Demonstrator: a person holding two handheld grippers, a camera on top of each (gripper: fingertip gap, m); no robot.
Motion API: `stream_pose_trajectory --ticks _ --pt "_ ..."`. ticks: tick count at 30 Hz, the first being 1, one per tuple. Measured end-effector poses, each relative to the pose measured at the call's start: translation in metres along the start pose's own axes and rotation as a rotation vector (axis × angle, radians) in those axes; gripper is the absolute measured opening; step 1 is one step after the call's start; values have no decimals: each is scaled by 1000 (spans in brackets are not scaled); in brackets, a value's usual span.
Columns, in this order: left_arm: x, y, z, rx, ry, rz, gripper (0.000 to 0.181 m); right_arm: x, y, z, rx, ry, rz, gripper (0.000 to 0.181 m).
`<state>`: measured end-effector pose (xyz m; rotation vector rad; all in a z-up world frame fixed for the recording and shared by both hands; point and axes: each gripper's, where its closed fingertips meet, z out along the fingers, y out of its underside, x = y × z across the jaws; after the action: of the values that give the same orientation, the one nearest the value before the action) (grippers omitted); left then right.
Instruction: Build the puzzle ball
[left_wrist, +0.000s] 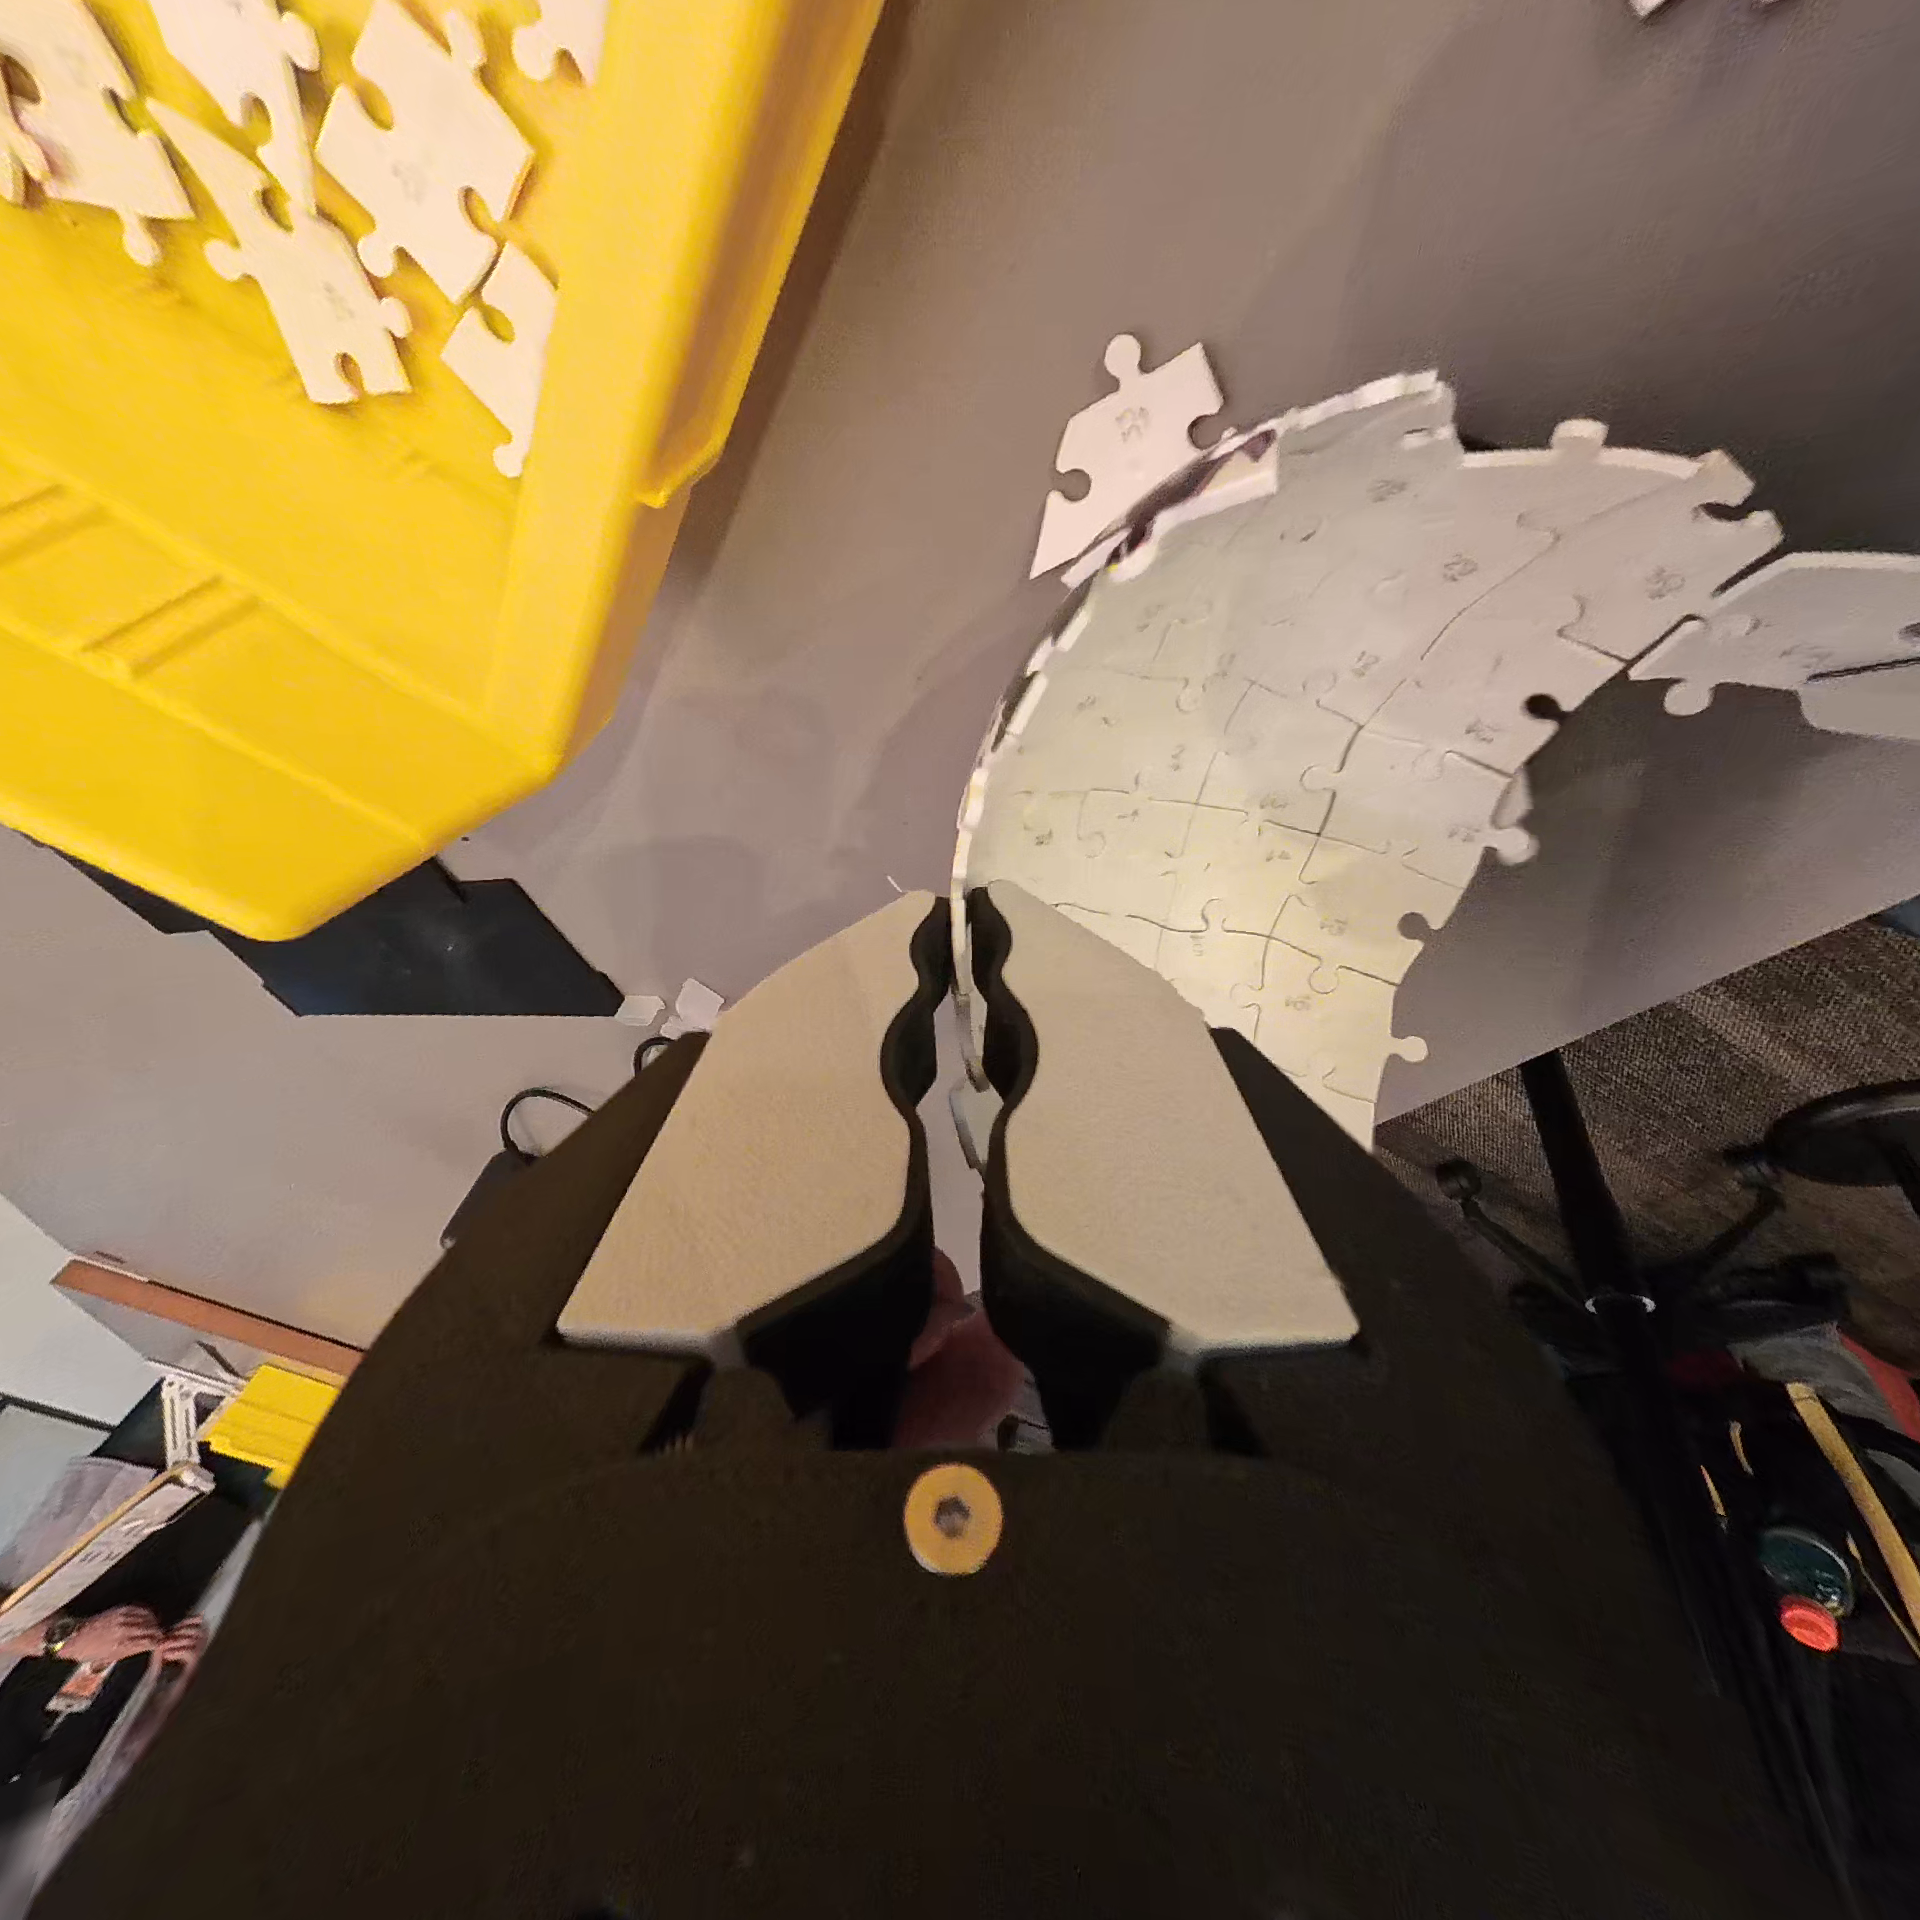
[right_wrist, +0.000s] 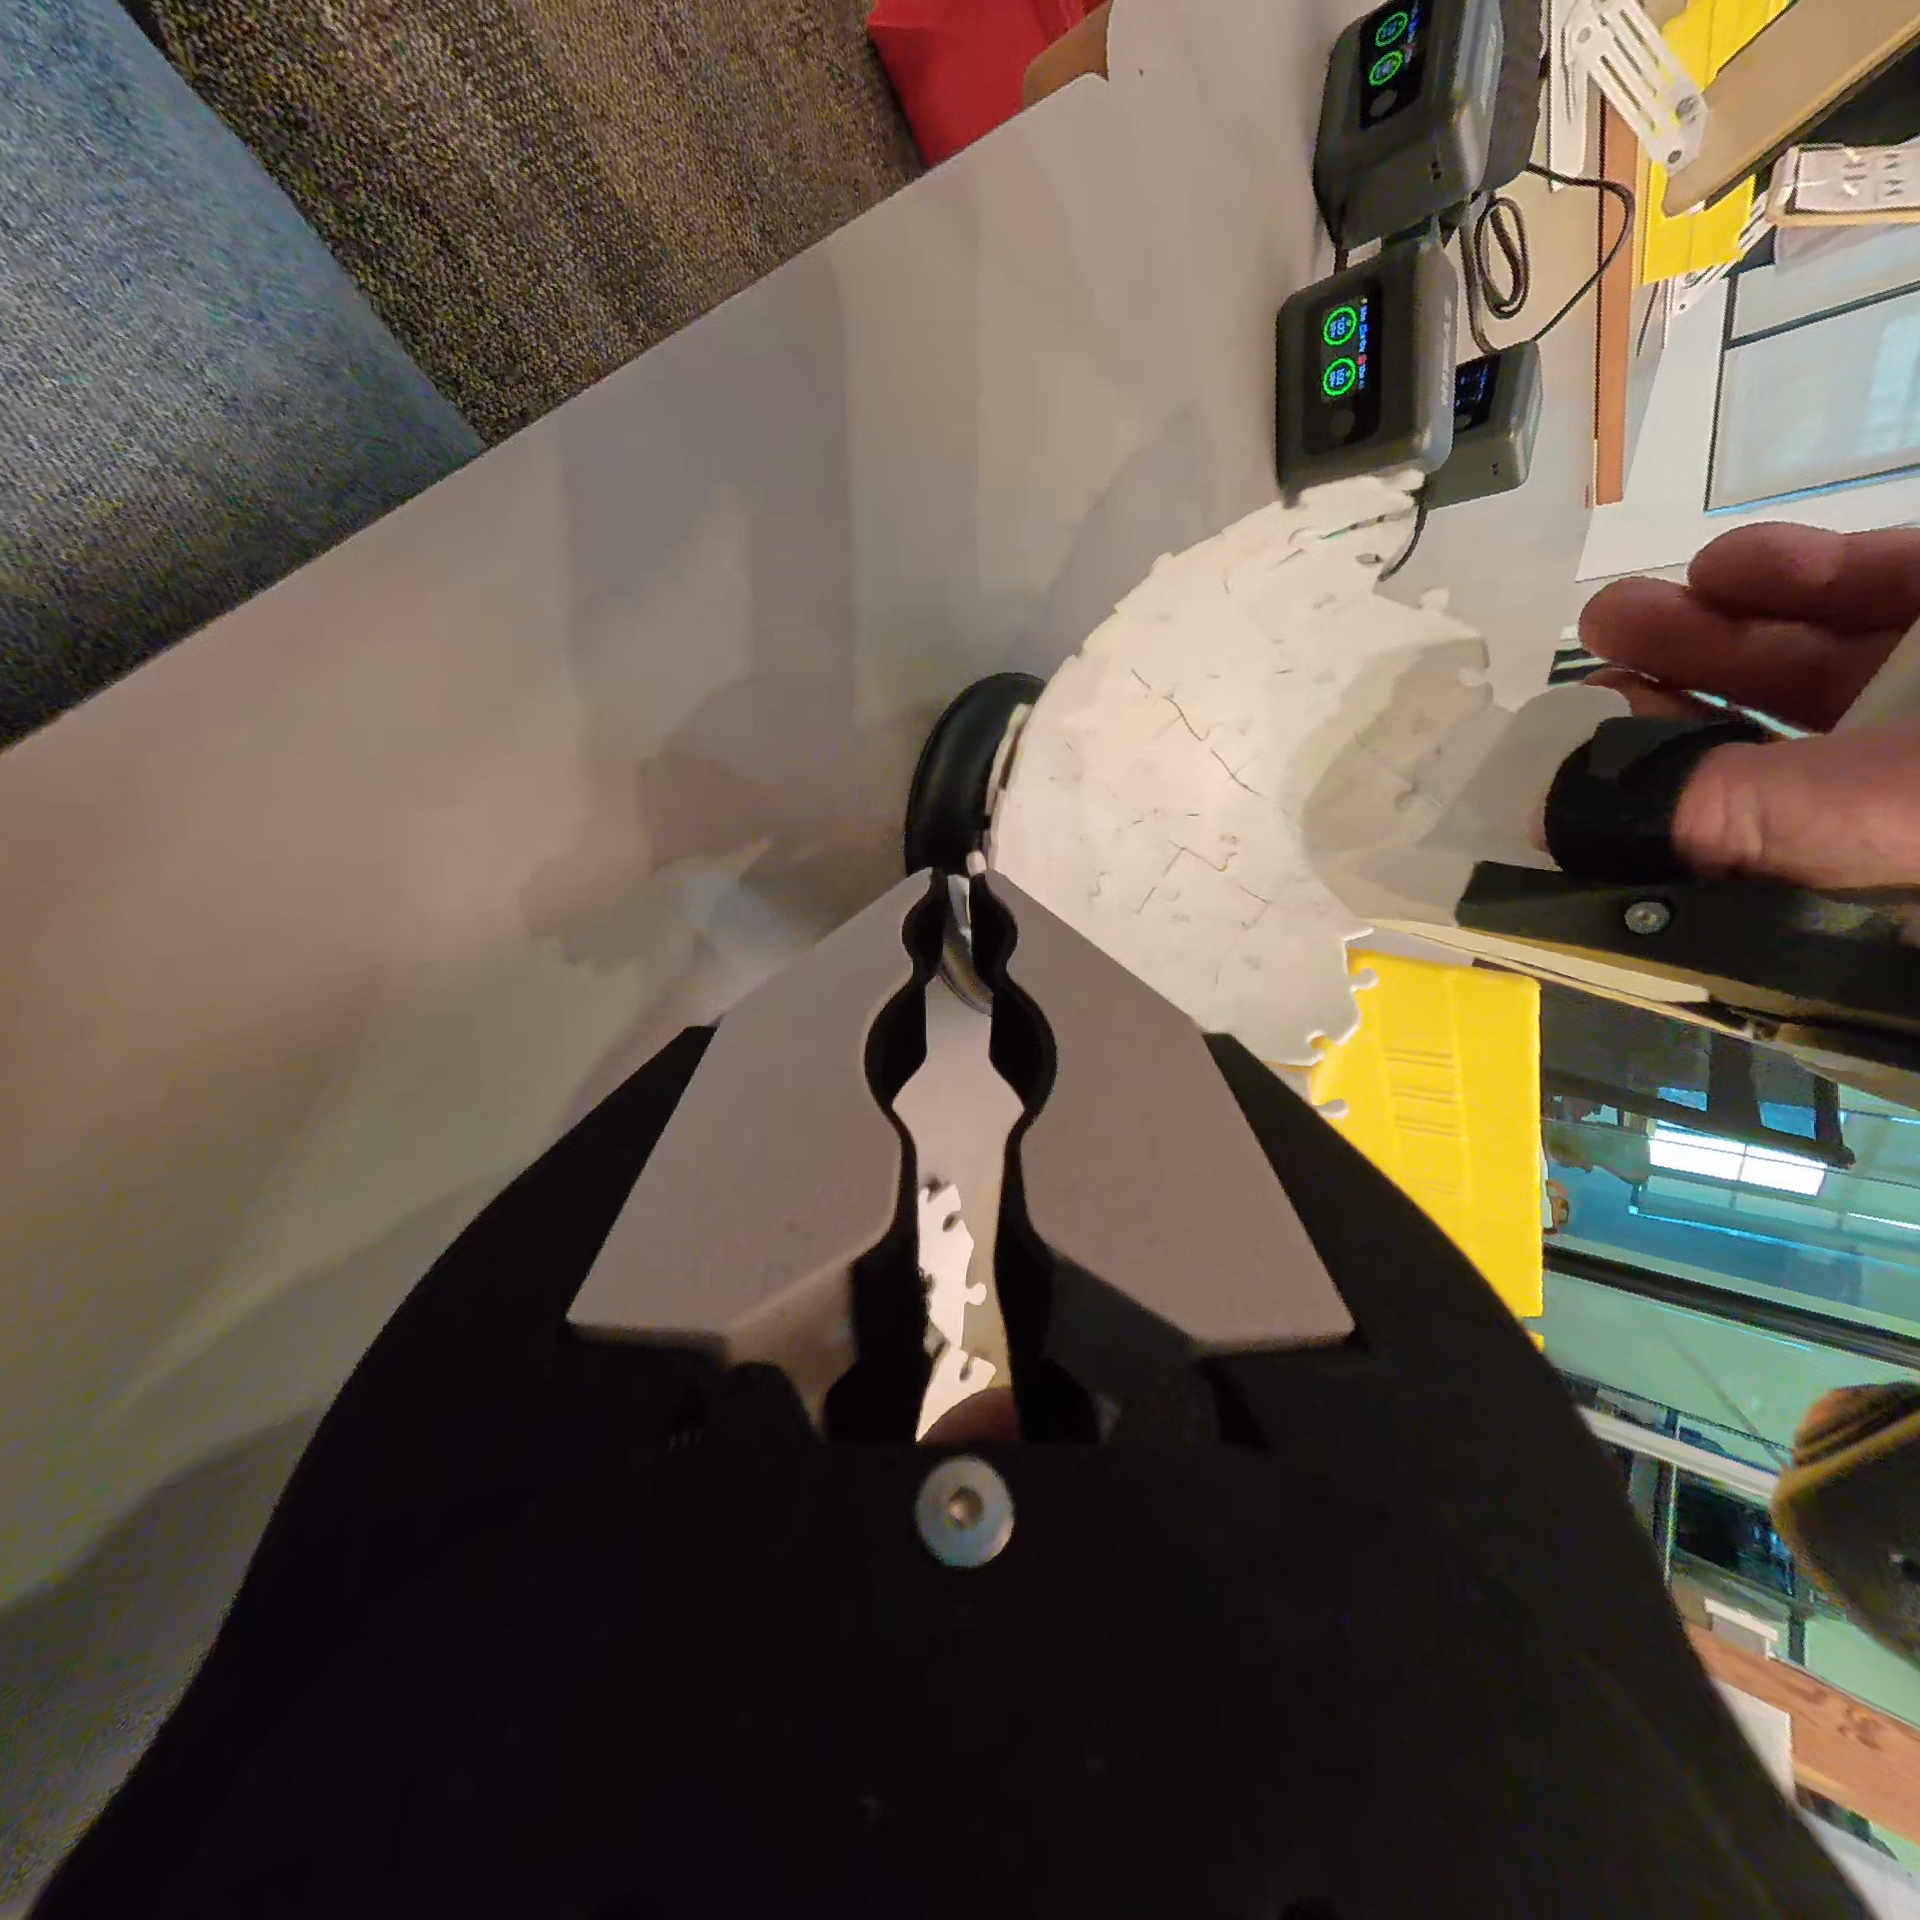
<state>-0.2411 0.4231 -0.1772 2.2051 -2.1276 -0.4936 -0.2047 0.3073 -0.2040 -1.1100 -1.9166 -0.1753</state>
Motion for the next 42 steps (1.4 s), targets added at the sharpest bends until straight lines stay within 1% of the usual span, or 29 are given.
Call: stream_pose_trajectory --ticks 4,7,14,21,23,25,27,28,29,32,35,38,40,42 --pt "-1 1 0 -4 3 -21 3 1 -3 0 -6 9 1 3" --pt "-3 2 -1 -3 -5 -28 3 4 -12 -4 17 19 7 4" --pt "-7 6 -6 34 -32 -52 2 5 -18 -6 36 19 36 5" --pt "-18 13 -13 83 -59 -123 2 -2 -19 -1 37 -11 64 6" --pt "-23 16 -16 90 -68 -144 2 -3 -19 3 32 -10 80 9" --pt "-28 20 -20 96 -77 -166 2 -4 -17 12 9 -24 116 23" --pt "-34 23 -25 108 -83 -185 3 -6 -16 21 -3 -43 162 27" --pt "-36 24 -27 114 -82 -194 3 -7 -15 26 -9 -58 198 32" --pt "-38 25 -28 117 -82 -201 3 -5 -14 31 -20 -53 234 30" --pt "-45 29 -31 115 -91 -215 3 1 -16 41 -20 -57 323 30" --pt "-51 32 -32 119 -91 -235 2 9 -14 51 -13 -64 445 37" --pt "-56 35 -31 121 -91 -252 2 10 -17 57 9 -81 505 32" --pt "-58 37 -29 117 -86 -255 2 11 -14 62 -5 -70 529 19" --pt "-59 38 -26 114 -86 -260 2 12 -14 64 -4 -67 559 19"
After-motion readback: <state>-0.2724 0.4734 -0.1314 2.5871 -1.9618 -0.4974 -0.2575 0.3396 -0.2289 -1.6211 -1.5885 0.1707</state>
